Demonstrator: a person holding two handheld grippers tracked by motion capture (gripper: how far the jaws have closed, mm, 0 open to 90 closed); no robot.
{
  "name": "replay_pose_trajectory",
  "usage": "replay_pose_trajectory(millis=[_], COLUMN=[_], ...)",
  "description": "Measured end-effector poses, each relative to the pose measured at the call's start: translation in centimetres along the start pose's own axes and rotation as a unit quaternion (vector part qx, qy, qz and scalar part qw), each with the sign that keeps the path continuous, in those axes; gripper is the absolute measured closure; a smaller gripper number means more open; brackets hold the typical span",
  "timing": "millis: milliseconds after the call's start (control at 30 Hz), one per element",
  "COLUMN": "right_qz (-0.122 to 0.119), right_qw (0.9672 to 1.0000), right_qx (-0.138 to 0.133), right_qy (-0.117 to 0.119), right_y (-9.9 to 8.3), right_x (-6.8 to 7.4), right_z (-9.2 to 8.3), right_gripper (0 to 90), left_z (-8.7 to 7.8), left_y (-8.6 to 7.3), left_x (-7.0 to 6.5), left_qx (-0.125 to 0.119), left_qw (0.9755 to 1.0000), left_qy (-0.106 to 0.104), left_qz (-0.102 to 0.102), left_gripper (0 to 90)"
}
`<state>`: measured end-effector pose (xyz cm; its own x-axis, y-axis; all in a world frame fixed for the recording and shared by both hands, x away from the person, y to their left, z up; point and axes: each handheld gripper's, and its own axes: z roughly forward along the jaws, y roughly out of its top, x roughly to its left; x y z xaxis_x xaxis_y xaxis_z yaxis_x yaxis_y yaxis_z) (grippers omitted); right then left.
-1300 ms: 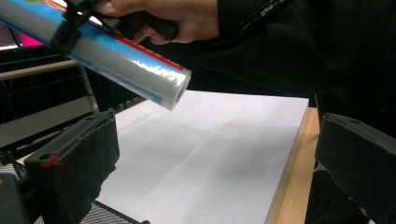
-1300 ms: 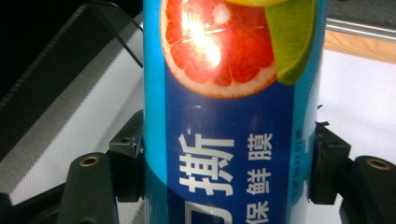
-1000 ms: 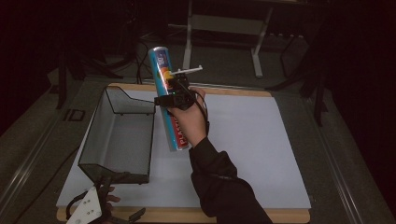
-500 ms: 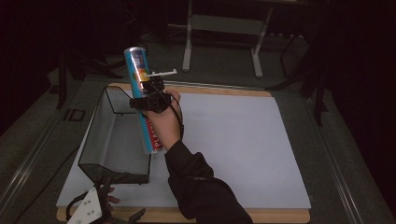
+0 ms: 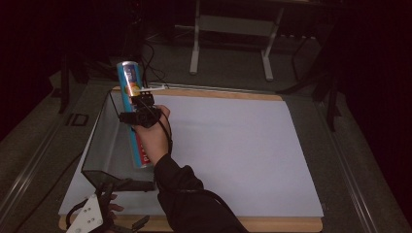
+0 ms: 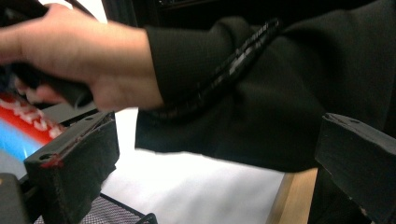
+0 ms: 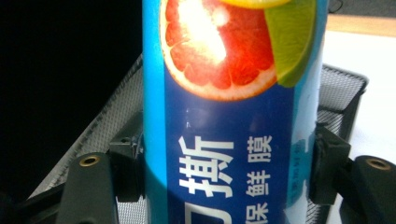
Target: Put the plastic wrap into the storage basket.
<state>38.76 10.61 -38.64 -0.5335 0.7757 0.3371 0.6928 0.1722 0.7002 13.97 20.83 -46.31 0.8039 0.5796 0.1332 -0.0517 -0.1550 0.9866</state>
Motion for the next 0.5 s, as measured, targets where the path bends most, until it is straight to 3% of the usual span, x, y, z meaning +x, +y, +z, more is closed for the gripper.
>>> replay_pose_trajectory(millis=[100, 200, 367, 500], right_qz=[-0.002, 0.013, 0.015, 0.033], right_qw=[0.9999, 0.9996, 0.9989, 0.9978], right_qx=[0.013, 0.026, 0.043, 0.056], right_qy=[-0.007, 0.004, -0.008, -0.015], right_y=[-0.8, -1.6, -3.0, -4.1], right_x=[0.0, -0.3, -0.2, -0.7], right_z=[1.2, 2.3, 3.8, 4.5], right_gripper=[31.6, 31.6, 31.6, 31.6], left_z=[0.0, 0.0, 0.0, 0.0], left_y=[0.0, 0.0, -0.1, 0.0], left_x=[0.0, 0.0, 0.1, 0.1], left_qx=[0.000, 0.000, 0.002, 0.002], left_qw=[1.0000, 1.0000, 1.0000, 1.0000], left_qy=[0.001, 0.003, 0.003, 0.003], left_qz=[0.000, -0.001, -0.005, -0.003], left_gripper=[0.6, 0.6, 0.6, 0.6])
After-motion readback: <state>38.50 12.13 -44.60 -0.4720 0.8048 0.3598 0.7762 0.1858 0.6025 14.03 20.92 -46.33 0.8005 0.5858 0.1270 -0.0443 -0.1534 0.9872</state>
